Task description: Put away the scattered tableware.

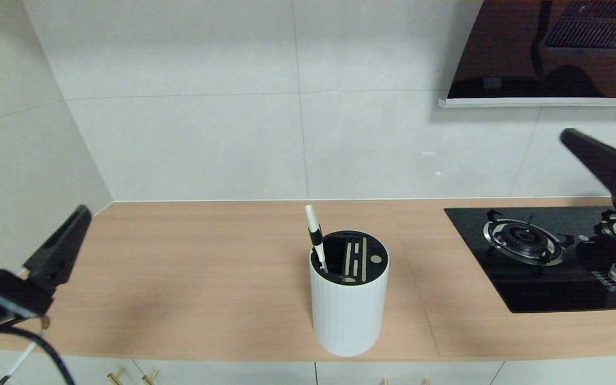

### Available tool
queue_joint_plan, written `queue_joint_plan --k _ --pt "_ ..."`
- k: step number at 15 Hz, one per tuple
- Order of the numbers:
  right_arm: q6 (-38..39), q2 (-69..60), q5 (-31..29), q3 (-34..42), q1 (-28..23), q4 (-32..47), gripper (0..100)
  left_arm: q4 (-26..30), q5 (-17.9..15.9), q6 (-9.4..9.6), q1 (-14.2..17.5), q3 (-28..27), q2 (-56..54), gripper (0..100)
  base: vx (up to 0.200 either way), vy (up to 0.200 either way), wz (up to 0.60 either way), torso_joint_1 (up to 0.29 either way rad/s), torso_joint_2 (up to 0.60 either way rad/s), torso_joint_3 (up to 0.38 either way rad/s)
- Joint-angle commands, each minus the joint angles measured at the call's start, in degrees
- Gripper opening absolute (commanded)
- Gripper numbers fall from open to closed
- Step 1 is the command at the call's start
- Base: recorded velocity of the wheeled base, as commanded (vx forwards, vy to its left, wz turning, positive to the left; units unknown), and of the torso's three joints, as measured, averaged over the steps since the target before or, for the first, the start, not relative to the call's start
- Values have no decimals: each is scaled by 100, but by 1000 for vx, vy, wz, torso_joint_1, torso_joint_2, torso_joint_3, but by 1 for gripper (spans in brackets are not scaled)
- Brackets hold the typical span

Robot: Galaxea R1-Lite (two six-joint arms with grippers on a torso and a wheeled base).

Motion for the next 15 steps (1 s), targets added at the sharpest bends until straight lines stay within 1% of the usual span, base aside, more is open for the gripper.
queue_joint_plan --k 1,2,3,4,5,6,7,8,9,11,12,13,14,15 --pt "-28 -1739 149 292 -946 579 100 1962 -10 153 701 -205 -2453 100 0 0 0 0 0 0" --pt "-81 -2758 193 274 -1219 1573 100 3439 -27 135 938 -723 -3402 100 0 0 0 0 0 0" --pt "-239 -3435 193 222 -1403 2346 100 4265 -89 117 1184 -996 -3903 100 0 0 0 0 0 0" --pt "-248 -3488 193 213 -1412 2399 100 4318 -106 117 1193 -1013 -3947 100 0 0 0 0 0 0" --pt "-353 -4454 158 143 -1693 3532 100 5276 -484 126 1527 -1259 -4659 100 0 0 0 0 0 0" --pt "-371 -5043 193 46 -1896 4218 100 5759 -713 144 1765 -1338 -5046 100 0 0 0 0 0 0" --pt "-388 -5360 237 28 -2019 4578 100 5953 -801 188 1808 -1312 -5169 100 0 0 0 0 0 0" --pt "-388 -5641 492 11 -2142 4807 100 5917 -810 188 1808 -1268 -5160 100 0 0 0 0 0 0" --pt "-362 -5694 694 99 -2309 4816 100 5882 -810 188 1808 -1233 -5160 100 0 0 0 0 0 0" --pt "-353 -5826 764 213 -2766 4842 100 5742 -792 188 1835 -1066 -5160 100 0 0 0 0 0 0" --pt "-371 -6063 869 371 -2950 4877 100 5522 -792 197 2002 -952 -5177 100 0 0 0 0 0 0" --pt "-371 -6256 966 582 -3003 4948 100 5513 -862 240 2248 -881 -5318 100 0 0 0 0 0 0" --pt "-344 -6256 940 793 -3012 4930 100 5680 -1012 355 2345 -767 -5529 100 0 0 0 0 0 0" --pt "-318 -6256 940 1083 -3012 4930 100 5944 -1275 425 2450 -574 -5722 100 0 0 0 0 0 0"
